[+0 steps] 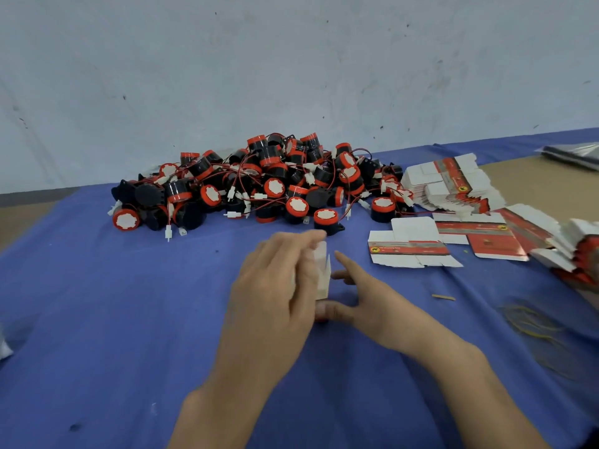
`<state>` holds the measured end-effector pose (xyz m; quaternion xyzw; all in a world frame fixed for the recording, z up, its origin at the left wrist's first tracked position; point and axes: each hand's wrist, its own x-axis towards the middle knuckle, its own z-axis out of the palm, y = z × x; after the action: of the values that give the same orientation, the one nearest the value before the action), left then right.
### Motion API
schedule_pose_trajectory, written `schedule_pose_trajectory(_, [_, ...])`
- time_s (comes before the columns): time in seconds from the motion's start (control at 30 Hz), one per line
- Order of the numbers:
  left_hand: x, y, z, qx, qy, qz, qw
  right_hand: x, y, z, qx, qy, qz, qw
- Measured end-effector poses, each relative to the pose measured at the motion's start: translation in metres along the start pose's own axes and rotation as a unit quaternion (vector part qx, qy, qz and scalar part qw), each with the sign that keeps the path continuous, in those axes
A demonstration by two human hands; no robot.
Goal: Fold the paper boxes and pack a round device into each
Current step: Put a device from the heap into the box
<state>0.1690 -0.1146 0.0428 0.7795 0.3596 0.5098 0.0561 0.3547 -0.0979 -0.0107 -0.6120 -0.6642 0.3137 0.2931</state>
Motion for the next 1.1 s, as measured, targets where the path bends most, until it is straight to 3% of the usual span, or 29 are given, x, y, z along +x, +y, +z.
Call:
schedule_pose_trajectory(0.1, [0.026,0.004,-0.003,-0.073,0.047,-0.046,0.995,0.000,0.005,-0.014,0.041,0.027,0.028,0.998])
schedule_pose_trajectory(0.2, [0.072,0.004,0.010,-0.101,0.036,-0.077,0.991,0.002,0.012,-0.026,0.065,0.039,0.044,0.996])
schedule_pose_trajectory(0.27, [0.107,-0.004,0.030,-0.064,-0.032,-0.098,0.993,0.004,0.015,-0.032,0.084,0.043,0.051,0.994])
schedule_pose_trajectory(0.33, [0.141,-0.017,0.057,0.021,-0.165,-0.109,0.980,0.006,0.018,-0.037,0.096,0.056,0.055,0.992])
schedule_pose_trajectory(0.43, [0.176,-0.046,0.104,0.188,-0.394,-0.103,0.894,0.009,0.025,-0.044,0.106,0.079,0.058,0.990])
schedule_pose_trajectory(0.5, [0.187,-0.070,0.131,0.273,-0.480,-0.118,0.825,0.011,0.029,-0.047,0.118,0.095,0.057,0.987])
schedule_pose_trajectory(0.57, [0.193,-0.091,0.151,0.302,-0.508,-0.138,0.795,0.011,0.033,-0.050,0.133,0.107,0.055,0.984])
schedule_pose_trajectory(0.77, [0.187,-0.105,0.185,0.342,-0.525,-0.177,0.759,0.014,0.039,-0.060,0.142,0.135,0.039,0.980])
schedule_pose_trajectory(0.87, [0.195,-0.085,0.176,0.335,-0.519,-0.165,0.769,0.015,0.040,-0.065,0.146,0.163,0.036,0.975])
schedule_pose_trajectory(1.1, [0.192,0.014,0.099,0.268,-0.369,-0.026,0.890,0.010,0.019,-0.069,0.278,0.259,-0.010,0.925])
